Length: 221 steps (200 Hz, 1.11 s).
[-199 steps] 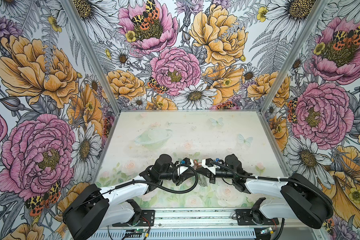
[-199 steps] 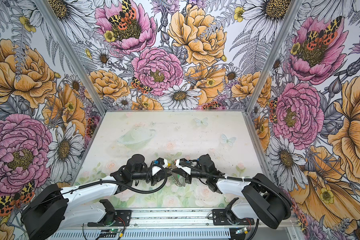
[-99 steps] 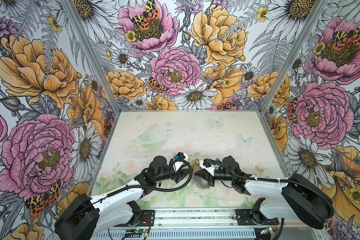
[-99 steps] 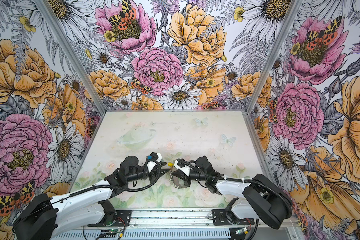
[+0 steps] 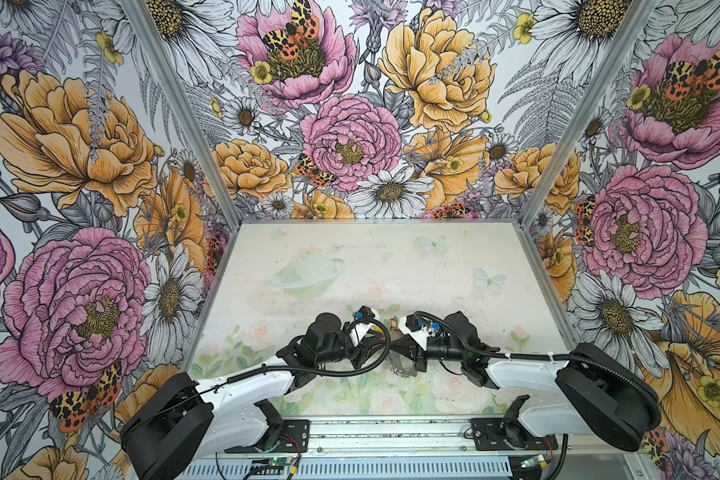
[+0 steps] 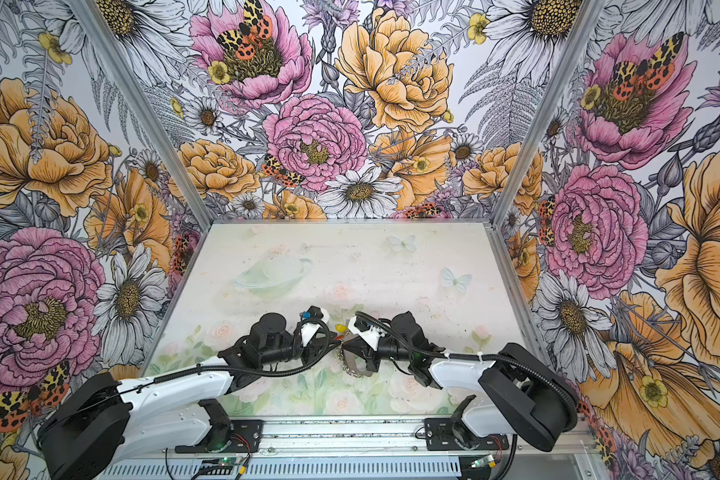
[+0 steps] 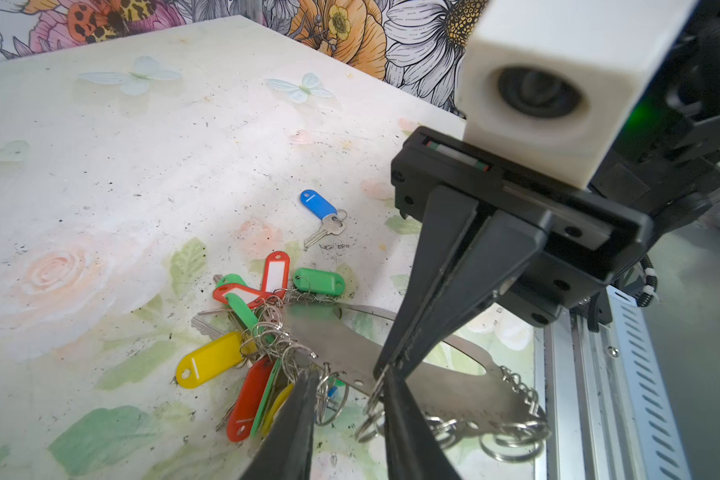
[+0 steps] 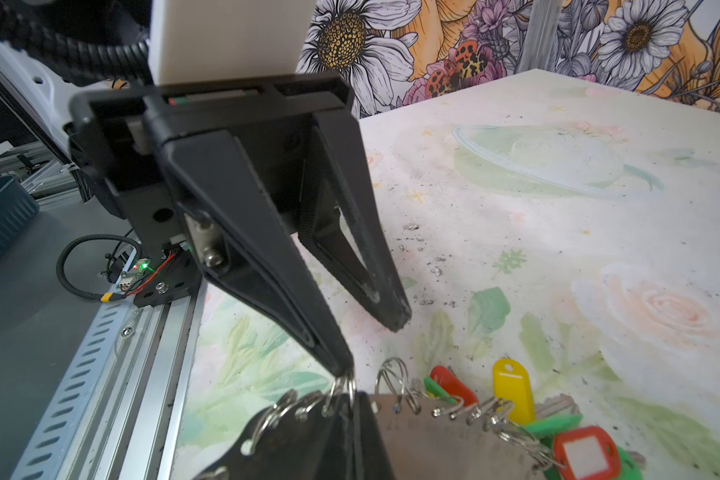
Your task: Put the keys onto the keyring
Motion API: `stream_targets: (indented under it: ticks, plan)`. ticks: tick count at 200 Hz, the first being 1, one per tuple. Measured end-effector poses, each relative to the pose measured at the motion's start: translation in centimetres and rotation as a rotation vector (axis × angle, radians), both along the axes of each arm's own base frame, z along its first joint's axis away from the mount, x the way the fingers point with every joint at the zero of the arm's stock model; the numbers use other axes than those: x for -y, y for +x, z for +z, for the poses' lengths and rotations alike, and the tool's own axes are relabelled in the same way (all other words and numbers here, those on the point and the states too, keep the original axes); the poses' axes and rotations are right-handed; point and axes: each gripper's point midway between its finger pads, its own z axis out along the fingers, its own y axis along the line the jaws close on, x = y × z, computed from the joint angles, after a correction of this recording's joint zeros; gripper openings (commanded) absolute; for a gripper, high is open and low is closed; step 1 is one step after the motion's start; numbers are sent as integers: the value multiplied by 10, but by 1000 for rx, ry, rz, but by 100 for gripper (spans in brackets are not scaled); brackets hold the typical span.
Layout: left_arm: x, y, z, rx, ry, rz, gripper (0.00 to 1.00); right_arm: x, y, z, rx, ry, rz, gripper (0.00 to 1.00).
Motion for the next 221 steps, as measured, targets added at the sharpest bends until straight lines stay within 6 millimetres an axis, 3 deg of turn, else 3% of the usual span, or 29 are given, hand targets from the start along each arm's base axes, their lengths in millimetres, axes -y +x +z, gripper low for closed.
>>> stream_targets:
  ticks: [106,175,221]
  plan:
    - [7,-11,-1,91,23,-124,21,7,-9,8,-33,28,68,0]
    - [6,-10,-3,117,32,-147,24,11,-10,10,-37,30,64,0]
    - [12,-21,-7,97,24,-220,20,12,-15,7,-51,31,79,0]
